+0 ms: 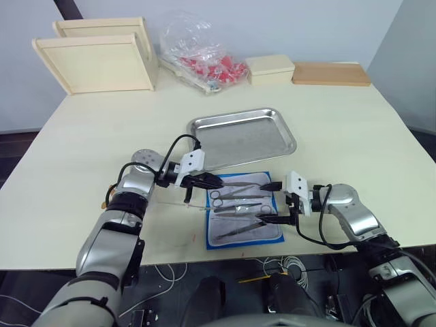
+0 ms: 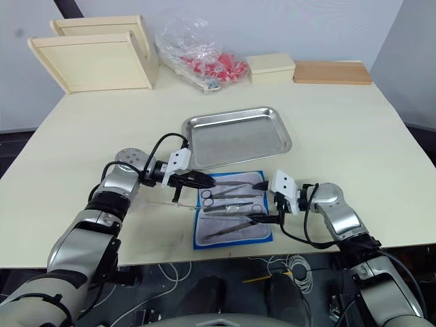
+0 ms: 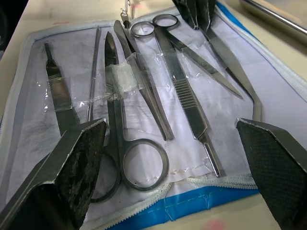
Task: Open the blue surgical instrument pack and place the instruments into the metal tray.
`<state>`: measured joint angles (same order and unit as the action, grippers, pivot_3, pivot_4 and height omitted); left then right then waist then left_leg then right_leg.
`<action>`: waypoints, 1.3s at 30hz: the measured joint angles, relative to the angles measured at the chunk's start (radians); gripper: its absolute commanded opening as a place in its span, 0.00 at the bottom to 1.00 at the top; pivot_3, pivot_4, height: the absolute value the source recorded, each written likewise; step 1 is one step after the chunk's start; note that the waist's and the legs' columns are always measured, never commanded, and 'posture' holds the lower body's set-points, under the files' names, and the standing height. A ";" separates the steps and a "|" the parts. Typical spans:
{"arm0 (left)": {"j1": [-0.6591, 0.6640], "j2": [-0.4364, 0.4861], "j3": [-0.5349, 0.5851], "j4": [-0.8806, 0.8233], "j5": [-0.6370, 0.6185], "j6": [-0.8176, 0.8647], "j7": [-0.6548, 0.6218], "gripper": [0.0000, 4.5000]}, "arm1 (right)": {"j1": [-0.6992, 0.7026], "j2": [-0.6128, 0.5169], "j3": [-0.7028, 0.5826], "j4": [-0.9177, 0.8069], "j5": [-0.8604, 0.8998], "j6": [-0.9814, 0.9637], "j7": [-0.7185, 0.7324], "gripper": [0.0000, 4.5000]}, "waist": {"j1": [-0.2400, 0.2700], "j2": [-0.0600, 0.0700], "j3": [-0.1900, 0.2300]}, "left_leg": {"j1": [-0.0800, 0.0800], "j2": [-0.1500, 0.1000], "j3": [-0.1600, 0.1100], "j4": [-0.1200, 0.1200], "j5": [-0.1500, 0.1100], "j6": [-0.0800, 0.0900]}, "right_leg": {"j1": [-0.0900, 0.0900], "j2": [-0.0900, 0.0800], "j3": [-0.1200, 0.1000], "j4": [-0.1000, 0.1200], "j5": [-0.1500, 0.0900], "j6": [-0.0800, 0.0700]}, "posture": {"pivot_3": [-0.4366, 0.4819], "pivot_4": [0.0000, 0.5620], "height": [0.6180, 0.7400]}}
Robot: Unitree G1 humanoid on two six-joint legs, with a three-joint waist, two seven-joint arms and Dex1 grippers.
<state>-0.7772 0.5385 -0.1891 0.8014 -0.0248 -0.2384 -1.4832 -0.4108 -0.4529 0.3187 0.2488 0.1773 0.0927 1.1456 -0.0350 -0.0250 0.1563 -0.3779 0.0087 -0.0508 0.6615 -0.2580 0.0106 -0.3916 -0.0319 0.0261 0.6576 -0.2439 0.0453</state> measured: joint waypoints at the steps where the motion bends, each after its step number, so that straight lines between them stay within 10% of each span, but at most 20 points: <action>1: 0.005 0.004 -0.004 -0.021 0.003 0.017 0.004 0.01 | -0.001 -0.001 0.001 -0.006 -0.002 0.012 -0.001 1.00 | 0.000 0.000 0.000 | 0.000 0.000 0.000 0.000 0.000 0.000 | 0.000 0.000 0.000 0.000 0.000 0.000 | 0.48 0.27 1.00; 39: 0.136 0.258 -0.043 -0.622 0.004 0.597 0.064 0.01 | -0.008 -0.011 0.022 -0.038 -0.008 0.070 -0.021 1.00 | -0.004 0.000 -0.004 | 0.001 0.001 -0.003 -0.002 0.000 0.000 | 0.000 -0.001 0.001 -0.001 -0.003 -0.003 | 0.48 0.27 1.00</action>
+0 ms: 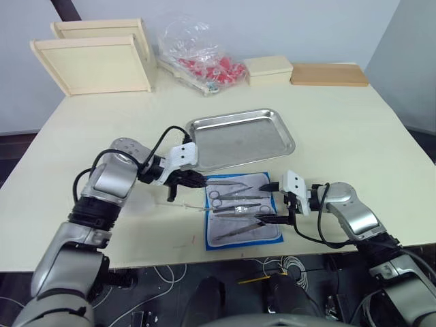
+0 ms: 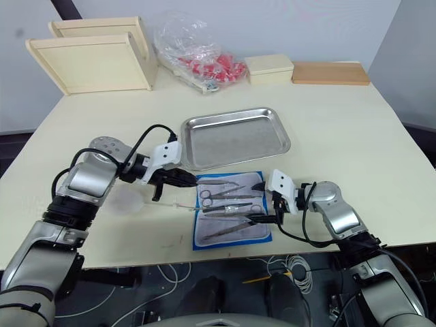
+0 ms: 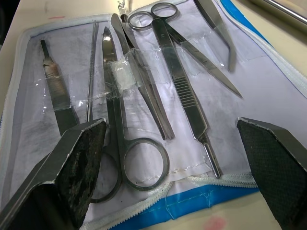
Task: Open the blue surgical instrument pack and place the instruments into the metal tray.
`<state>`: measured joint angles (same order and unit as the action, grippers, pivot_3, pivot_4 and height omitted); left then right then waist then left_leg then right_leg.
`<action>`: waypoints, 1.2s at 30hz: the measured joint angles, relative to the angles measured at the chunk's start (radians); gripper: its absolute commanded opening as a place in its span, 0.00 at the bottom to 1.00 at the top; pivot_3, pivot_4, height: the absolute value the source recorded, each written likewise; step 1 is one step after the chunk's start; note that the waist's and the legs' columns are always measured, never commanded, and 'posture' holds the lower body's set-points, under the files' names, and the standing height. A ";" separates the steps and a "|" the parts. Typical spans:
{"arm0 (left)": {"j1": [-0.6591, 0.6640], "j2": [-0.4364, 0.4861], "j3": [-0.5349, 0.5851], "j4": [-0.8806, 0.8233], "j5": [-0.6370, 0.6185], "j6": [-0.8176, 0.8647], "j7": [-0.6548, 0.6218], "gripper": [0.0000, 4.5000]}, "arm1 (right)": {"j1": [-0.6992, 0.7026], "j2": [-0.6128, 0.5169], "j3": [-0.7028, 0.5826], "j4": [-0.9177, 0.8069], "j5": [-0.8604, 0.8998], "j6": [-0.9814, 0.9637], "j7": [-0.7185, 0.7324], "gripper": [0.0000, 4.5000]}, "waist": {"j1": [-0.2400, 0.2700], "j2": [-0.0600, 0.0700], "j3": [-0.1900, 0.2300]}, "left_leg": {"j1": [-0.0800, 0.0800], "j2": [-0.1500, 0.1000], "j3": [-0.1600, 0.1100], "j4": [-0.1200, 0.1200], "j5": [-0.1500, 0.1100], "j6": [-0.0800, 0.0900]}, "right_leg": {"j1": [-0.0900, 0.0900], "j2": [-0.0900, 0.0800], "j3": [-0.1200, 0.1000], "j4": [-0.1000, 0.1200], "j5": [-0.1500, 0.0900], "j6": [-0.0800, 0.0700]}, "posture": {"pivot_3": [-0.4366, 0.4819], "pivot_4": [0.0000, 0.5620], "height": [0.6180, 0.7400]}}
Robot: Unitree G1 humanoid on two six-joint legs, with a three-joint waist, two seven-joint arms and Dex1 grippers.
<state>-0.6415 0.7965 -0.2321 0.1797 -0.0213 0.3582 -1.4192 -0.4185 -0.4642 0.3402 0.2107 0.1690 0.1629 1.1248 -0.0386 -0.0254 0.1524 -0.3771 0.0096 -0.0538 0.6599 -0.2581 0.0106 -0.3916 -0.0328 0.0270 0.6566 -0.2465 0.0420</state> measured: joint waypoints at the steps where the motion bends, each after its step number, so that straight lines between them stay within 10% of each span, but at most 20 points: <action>1: 0.002 0.005 0.002 -0.006 -0.002 0.006 0.001 0.01 | 0.000 0.000 0.000 0.000 0.000 0.000 0.000 1.00 | 0.000 0.000 0.000 | 0.000 0.000 0.000 0.000 0.000 0.000 | 0.000 0.000 0.000 0.000 0.000 0.000 | 0.48 0.27 1.00; 27: 0.108 0.169 0.107 -0.234 -0.141 0.195 0.074 0.01 | 0.001 0.002 0.003 0.005 0.000 -0.012 -0.001 1.00 | -0.001 0.001 0.001 | 0.001 0.002 0.001 -0.002 0.000 0.000 | -0.001 -0.001 0.000 -0.002 0.000 0.000 | 0.48 0.27 1.00; 36: 0.113 0.053 0.221 -0.309 -0.220 0.371 0.302 0.01 | 0.001 0.010 0.004 0.014 -0.001 -0.015 -0.002 1.00 | -0.002 0.000 0.000 | 0.002 0.001 0.001 -0.004 0.000 0.000 | -0.001 0.000 0.000 -0.002 0.000 0.000 | 0.48 0.27 1.00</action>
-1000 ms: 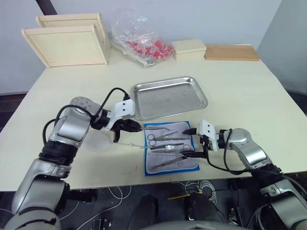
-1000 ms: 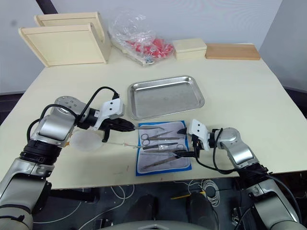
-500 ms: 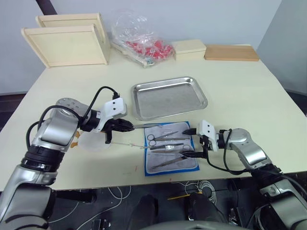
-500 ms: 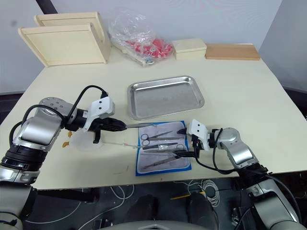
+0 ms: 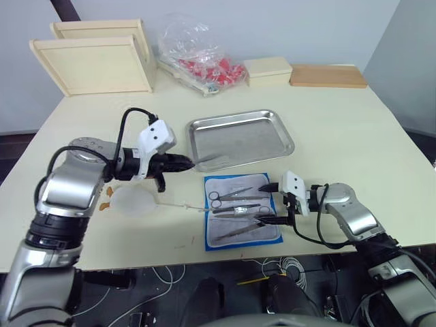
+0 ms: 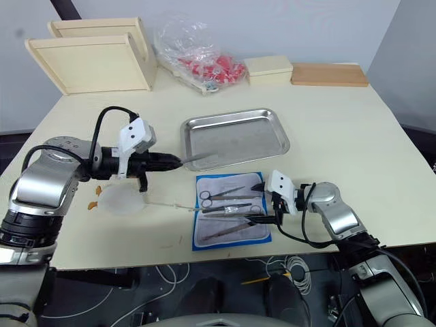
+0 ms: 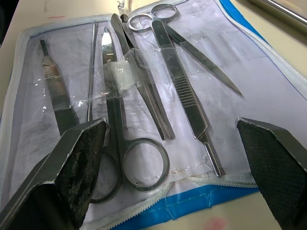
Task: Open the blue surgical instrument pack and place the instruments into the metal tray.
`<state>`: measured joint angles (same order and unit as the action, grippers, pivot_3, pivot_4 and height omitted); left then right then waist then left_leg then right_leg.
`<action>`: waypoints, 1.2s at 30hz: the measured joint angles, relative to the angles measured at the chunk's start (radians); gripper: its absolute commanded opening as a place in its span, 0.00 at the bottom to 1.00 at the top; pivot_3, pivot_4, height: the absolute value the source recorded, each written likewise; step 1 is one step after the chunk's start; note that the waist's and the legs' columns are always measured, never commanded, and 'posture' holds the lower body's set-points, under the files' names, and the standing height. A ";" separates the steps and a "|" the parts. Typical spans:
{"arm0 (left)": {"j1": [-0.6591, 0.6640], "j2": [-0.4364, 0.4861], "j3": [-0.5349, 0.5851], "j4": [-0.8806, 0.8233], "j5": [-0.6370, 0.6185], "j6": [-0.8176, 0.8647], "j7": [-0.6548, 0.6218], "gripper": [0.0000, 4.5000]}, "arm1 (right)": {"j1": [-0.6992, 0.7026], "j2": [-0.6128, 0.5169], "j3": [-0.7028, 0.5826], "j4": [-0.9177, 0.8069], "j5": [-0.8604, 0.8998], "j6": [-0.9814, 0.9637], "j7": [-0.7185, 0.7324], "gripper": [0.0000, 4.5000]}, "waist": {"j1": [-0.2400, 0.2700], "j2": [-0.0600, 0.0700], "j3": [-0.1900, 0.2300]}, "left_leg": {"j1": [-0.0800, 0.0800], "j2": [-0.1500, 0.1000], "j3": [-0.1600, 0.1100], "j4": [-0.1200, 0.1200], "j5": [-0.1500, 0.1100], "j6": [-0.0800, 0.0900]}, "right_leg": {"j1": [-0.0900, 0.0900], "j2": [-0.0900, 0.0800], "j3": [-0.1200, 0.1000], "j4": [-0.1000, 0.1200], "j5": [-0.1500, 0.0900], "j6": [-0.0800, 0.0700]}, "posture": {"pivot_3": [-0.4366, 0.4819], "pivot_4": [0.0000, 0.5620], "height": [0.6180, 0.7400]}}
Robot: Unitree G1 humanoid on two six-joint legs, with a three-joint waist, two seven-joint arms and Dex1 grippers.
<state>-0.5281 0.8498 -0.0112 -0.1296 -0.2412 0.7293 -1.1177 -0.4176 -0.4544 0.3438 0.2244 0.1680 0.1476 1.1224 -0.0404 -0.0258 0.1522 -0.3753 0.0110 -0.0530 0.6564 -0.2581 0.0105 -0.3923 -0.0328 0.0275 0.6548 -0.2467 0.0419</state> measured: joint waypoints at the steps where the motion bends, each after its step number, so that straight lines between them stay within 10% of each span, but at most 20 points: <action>1: -0.001 -0.016 0.005 -0.006 0.000 0.013 0.031 0.01 | 0.000 0.001 0.000 0.000 0.000 0.000 0.000 1.00 | 0.000 0.000 0.000 | 0.000 0.000 0.000 0.000 0.000 0.000 | 0.000 0.000 0.000 0.000 0.000 0.000 | 0.48 0.27 1.00; 36: 0.011 -0.821 0.051 0.031 0.213 0.117 1.185 0.01 | -0.002 0.017 0.004 0.021 -0.006 -0.011 0.001 1.00 | -0.002 -0.003 -0.004 | 0.015 -0.004 -0.003 -0.009 0.000 -0.001 | 0.017 -0.004 -0.002 -0.011 0.002 0.004 | 0.48 0.27 1.00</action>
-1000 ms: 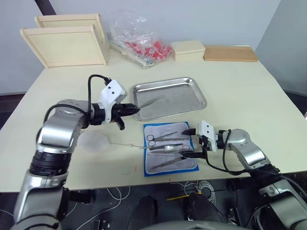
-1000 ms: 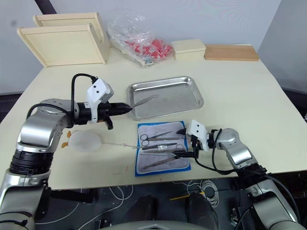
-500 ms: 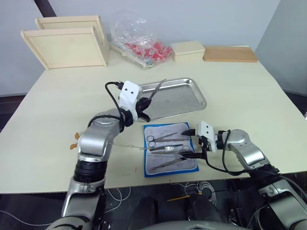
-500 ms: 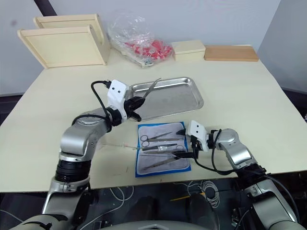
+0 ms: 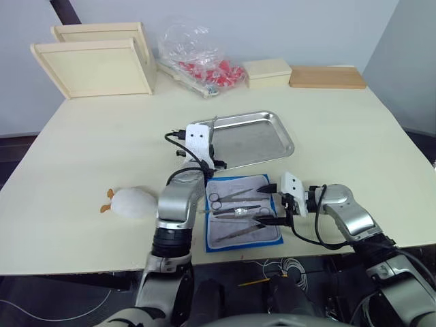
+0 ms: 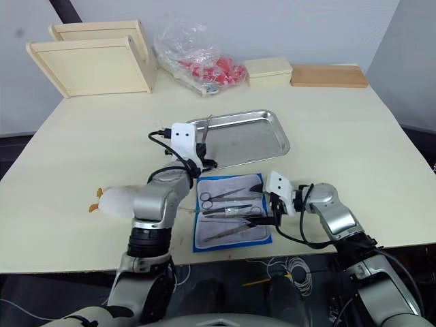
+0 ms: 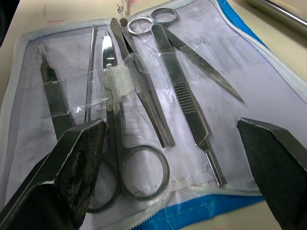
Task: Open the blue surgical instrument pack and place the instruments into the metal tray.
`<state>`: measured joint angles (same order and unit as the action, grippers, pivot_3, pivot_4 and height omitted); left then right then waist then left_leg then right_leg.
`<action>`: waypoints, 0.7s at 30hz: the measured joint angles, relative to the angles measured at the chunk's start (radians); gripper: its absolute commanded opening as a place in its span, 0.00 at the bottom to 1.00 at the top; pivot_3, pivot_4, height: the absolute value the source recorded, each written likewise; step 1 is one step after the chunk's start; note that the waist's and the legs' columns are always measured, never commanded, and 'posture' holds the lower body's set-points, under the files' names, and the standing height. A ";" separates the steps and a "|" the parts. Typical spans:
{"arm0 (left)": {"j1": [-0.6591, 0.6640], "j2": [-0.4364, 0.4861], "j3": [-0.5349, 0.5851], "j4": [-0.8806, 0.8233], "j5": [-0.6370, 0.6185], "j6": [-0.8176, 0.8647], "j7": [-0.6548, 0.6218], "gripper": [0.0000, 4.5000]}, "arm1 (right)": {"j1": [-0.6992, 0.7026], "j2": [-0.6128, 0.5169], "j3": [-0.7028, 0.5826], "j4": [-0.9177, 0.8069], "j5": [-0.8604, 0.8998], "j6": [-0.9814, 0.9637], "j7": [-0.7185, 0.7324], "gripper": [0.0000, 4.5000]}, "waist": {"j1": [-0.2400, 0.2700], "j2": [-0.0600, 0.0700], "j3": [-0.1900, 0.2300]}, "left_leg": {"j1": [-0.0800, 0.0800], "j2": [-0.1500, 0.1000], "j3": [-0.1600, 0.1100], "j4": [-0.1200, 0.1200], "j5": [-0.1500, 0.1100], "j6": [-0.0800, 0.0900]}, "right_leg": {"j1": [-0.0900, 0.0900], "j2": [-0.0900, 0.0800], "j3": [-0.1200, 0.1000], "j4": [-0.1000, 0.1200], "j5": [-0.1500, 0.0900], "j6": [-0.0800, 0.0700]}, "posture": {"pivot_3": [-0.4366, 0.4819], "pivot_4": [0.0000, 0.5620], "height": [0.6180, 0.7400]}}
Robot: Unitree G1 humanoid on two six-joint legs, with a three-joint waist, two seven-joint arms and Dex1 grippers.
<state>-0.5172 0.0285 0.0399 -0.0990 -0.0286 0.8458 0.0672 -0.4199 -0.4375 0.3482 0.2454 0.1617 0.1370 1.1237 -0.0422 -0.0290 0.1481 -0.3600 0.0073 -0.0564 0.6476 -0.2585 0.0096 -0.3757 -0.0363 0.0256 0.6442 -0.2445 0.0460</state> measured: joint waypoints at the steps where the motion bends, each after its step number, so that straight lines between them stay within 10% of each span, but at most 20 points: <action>1: 0.000 -0.010 0.001 0.008 0.004 0.000 0.011 0.01 | 0.000 0.001 0.000 0.001 0.000 0.000 0.000 1.00 | 0.000 0.000 0.000 | 0.000 0.000 -0.001 0.000 0.000 0.000 | 0.000 0.000 -0.001 0.000 0.000 0.000 | 0.48 0.27 1.00; 21: -0.070 -0.034 0.051 0.162 0.036 0.031 0.099 0.10 | 0.006 0.005 0.002 0.005 -0.001 -0.014 0.002 1.00 | -0.002 0.003 0.000 | 0.001 -0.005 -0.031 -0.001 -0.001 -0.009 | 0.015 -0.009 -0.031 -0.003 -0.010 -0.001 | 0.48 0.27 1.00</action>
<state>-0.5870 -0.0057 0.0905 0.0628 0.0071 0.8772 0.1663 -0.4139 -0.4330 0.3503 0.2503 0.1609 0.1228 1.1257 -0.0442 -0.0262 0.1485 -0.3592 0.0022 -0.0879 0.6465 -0.2595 0.0010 -0.3602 -0.0452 -0.0058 0.6413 -0.2548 0.0445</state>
